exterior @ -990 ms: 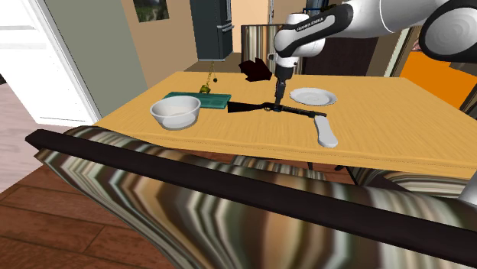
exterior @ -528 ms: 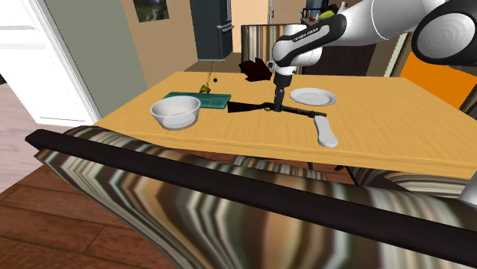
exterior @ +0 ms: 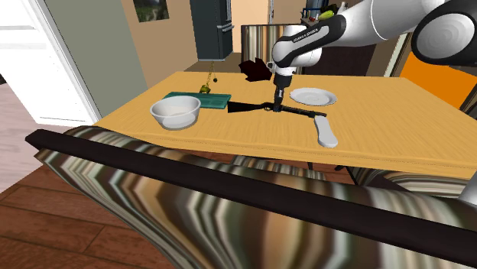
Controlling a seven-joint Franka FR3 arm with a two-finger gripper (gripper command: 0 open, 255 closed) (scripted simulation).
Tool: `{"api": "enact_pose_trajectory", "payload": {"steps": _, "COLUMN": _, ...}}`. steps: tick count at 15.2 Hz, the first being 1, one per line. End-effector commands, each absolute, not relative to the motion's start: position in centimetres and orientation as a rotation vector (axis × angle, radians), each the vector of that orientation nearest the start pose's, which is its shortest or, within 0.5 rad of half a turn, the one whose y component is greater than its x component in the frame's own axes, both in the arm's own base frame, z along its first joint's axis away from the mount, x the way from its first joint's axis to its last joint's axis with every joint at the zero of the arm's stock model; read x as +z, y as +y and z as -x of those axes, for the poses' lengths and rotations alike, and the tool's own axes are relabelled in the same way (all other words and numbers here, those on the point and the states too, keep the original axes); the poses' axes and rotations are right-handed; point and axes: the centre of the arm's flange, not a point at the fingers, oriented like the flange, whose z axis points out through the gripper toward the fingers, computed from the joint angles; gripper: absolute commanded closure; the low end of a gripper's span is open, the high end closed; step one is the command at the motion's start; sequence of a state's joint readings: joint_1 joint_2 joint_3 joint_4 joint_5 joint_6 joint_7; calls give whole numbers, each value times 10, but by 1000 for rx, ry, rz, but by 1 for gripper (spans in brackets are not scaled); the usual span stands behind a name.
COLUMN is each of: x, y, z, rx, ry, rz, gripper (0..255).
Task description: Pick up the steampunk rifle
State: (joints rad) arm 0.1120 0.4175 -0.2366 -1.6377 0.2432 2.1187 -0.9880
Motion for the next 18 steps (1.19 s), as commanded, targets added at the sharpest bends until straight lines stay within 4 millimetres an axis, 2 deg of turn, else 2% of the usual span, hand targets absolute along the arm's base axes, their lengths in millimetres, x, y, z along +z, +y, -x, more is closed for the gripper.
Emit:
{"api": "enact_pose_trajectory", "payload": {"steps": 1, "x": 388, "y": -55, "z": -674, "rx": -197, "ry": -1152, "rz": 2852, "gripper": 255}}
{"api": "enact_pose_trajectory", "payload": {"steps": 3, "x": 388, "y": -55, "z": -675, "rx": -197, "ry": -1152, "rz": 2852, "gripper": 255}}
{"api": "enact_pose_trajectory", "payload": {"steps": 18, "x": 468, "y": -55, "z": -675, "rx": -197, "ry": -1152, "rz": 2852, "gripper": 255}}
